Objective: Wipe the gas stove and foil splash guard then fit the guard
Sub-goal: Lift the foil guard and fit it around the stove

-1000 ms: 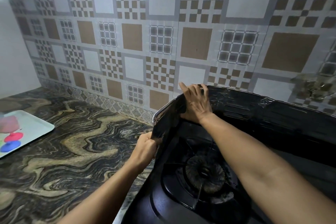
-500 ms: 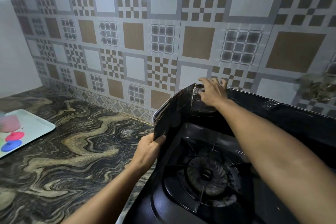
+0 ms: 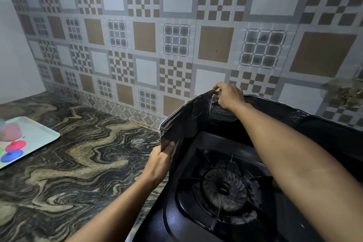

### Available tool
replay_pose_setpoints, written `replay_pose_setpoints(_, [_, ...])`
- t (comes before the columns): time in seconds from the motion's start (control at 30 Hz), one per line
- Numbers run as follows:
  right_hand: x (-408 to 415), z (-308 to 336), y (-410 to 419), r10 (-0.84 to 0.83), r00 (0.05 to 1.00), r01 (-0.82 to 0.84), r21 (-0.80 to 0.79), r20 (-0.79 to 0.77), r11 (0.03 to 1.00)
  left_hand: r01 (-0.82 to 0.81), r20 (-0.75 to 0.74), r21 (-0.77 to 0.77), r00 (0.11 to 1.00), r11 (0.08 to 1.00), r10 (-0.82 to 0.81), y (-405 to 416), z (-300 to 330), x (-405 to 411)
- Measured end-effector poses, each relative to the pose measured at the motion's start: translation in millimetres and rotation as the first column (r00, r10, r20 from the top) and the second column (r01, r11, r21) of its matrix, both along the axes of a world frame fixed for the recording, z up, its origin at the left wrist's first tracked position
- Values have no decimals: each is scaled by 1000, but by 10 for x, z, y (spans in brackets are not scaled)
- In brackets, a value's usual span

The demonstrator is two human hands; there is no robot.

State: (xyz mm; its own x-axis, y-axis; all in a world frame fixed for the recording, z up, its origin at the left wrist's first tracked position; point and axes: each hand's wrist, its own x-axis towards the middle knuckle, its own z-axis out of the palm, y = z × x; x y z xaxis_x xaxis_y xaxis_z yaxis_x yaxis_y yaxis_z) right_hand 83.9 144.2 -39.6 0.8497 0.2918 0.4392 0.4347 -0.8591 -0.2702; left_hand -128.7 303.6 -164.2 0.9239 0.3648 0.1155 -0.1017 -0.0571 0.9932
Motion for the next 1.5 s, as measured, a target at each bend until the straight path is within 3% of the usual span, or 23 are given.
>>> replay_pose_setpoints(0.57, [141,-19,-3,35,997,-32,53,-71,998,-6,-18,-57,1000,998,5,67,-107,104])
replay_pose_setpoints(0.73, [125,7,-13,12,995,-11,5,-104,1000,0,3,-60,1000,998,0,42,-45,74])
replay_pose_setpoints(1.23, [105,-74,-1,-16,998,22,-99,66,995,17,-56,-5,998,1000,-18,20,-4,46])
replay_pose_setpoints(1.5, [143,-16,17,56,998,-60,-103,-34,993,-8,-68,13,998,1000,8,3,30,6])
